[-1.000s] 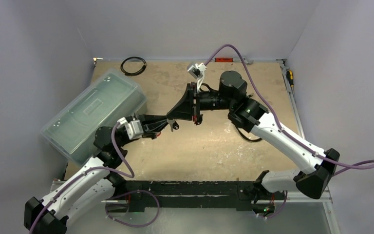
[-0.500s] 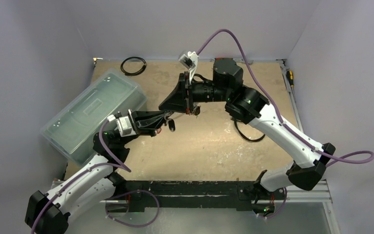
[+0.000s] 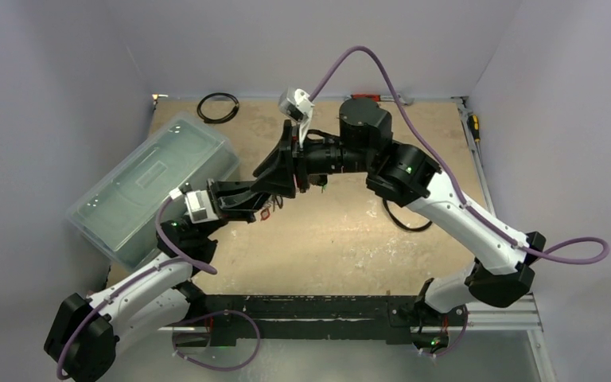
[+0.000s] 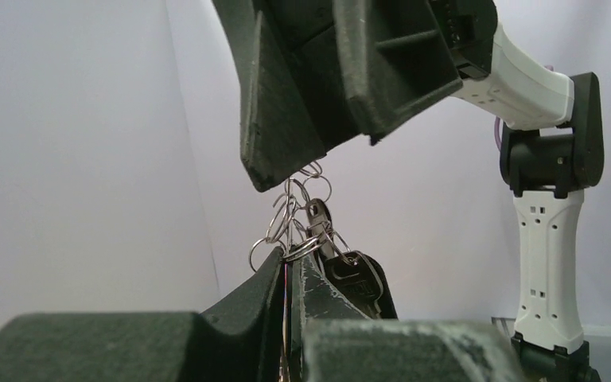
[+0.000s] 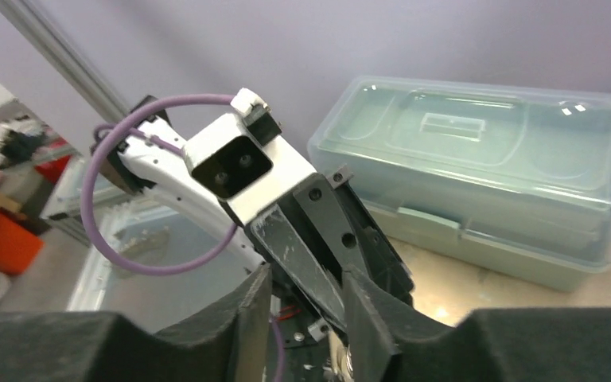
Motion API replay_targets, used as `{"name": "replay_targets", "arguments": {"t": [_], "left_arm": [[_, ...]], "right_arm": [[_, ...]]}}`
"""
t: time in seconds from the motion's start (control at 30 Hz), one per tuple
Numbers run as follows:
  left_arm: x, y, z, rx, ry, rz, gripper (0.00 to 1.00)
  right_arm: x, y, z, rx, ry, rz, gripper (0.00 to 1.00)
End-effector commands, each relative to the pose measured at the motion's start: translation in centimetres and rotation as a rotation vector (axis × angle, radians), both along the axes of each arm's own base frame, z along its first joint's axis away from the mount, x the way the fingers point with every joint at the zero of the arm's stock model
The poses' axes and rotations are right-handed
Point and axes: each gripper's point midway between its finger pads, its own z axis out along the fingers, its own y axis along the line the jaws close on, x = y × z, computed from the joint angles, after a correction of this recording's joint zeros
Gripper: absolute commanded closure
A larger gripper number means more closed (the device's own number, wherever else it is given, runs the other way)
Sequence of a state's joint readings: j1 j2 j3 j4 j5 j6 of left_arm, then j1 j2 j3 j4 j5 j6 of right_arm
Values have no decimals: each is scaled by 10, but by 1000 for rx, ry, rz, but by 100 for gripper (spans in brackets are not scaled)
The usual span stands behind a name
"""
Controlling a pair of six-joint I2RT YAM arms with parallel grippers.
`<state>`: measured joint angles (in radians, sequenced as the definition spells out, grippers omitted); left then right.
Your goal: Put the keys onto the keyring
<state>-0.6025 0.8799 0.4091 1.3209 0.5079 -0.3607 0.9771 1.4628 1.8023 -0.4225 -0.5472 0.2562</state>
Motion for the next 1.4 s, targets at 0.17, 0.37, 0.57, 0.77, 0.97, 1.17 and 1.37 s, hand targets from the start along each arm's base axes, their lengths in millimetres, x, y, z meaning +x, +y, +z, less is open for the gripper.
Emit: {"name": "replay_targets", "arguments": {"t": [0.17, 0.37, 0.57, 0.77, 0.97, 1.17, 1.37], "left_arm": [[-33, 32, 48, -211, -146, -16, 100], [-36, 34, 46, -203, -146, -9, 100], [-37, 32, 44, -195, -142, -24, 100], [-34, 29, 38, -196, -122, -44, 100], [-30, 27, 35, -191, -108, -39, 100], [-32, 28, 34, -197, -108, -50, 100], [-35, 29, 34, -197, -112, -49, 100]], "right_arm": [[12, -68, 38, 25, -543, -175, 51], [-5, -91, 26, 44, -828, -107, 51], [-10, -94, 29, 74, -980, -83, 54], [-20, -77, 19, 43, -1107, -22, 55], [-26, -52, 8, -31, -1156, 23, 57], [-12, -44, -7, -119, -1202, -4, 63], [-6, -51, -1, -141, -1233, -46, 64]]}}
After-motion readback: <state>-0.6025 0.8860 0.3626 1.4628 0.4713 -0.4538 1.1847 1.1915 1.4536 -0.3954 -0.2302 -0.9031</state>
